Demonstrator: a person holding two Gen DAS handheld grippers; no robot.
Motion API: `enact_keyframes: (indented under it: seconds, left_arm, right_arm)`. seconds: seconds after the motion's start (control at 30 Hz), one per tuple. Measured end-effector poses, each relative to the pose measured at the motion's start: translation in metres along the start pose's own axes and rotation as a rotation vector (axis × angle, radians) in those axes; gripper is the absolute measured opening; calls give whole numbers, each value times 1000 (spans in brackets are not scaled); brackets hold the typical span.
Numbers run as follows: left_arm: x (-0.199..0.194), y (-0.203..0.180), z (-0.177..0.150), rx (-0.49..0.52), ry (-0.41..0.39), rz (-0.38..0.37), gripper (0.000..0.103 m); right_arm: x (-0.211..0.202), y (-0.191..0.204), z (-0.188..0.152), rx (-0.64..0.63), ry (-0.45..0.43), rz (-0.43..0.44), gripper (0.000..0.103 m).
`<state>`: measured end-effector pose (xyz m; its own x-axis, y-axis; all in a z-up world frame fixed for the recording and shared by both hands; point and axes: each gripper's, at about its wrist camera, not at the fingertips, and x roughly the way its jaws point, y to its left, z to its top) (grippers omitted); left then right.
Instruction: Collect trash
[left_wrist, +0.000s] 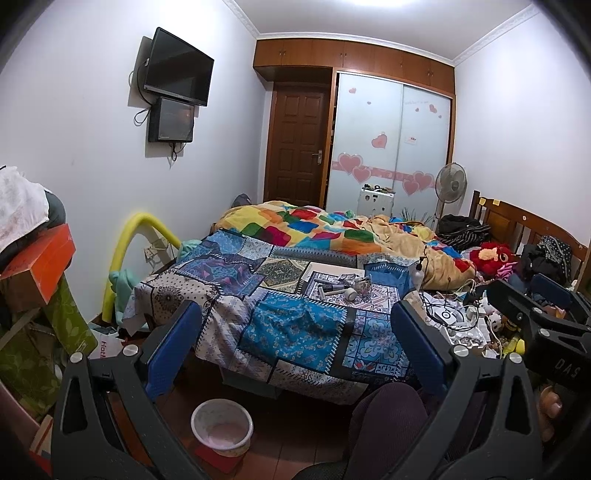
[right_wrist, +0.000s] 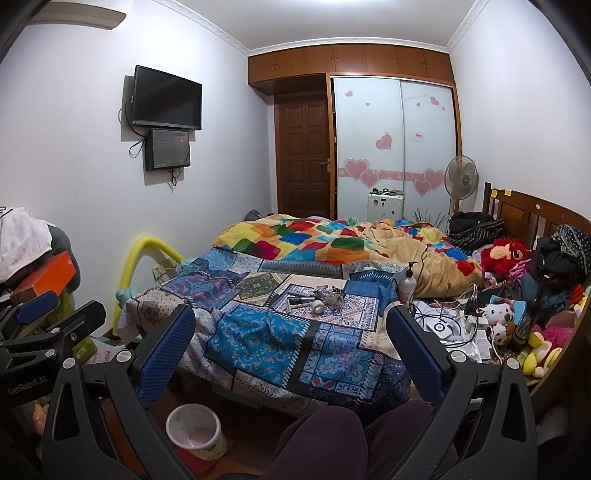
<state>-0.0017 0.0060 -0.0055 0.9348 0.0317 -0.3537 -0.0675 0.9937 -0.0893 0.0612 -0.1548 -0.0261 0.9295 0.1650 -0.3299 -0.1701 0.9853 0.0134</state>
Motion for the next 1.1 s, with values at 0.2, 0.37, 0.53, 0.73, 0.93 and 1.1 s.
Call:
enact_keyframes:
  seconds: [0.2, 0.37, 0.53, 0.73, 0.93, 1.1]
  left_arm:
    - [8, 2, 5, -9, 13, 5, 103]
    - [28, 6, 13, -51, 13, 13, 103]
    - [59, 3, 28, -47, 12, 36, 103]
    - [109, -6, 45, -29, 29, 20, 103]
    - [172, -21, 59, -39, 73, -18, 103]
    - [234, -32, 65, -43, 122, -30, 101]
  right_arm:
    - [12, 7, 0, 11, 17, 7, 103]
    - [26, -7, -1, 19, 35, 16, 103]
    - [51, -28, 15, 36, 58, 6, 103]
    - [84, -52, 29, 84, 83, -28, 103]
    - [134, -76, 41, 104, 129, -73, 103]
    - [174, -93, 45, 104, 169, -93, 103]
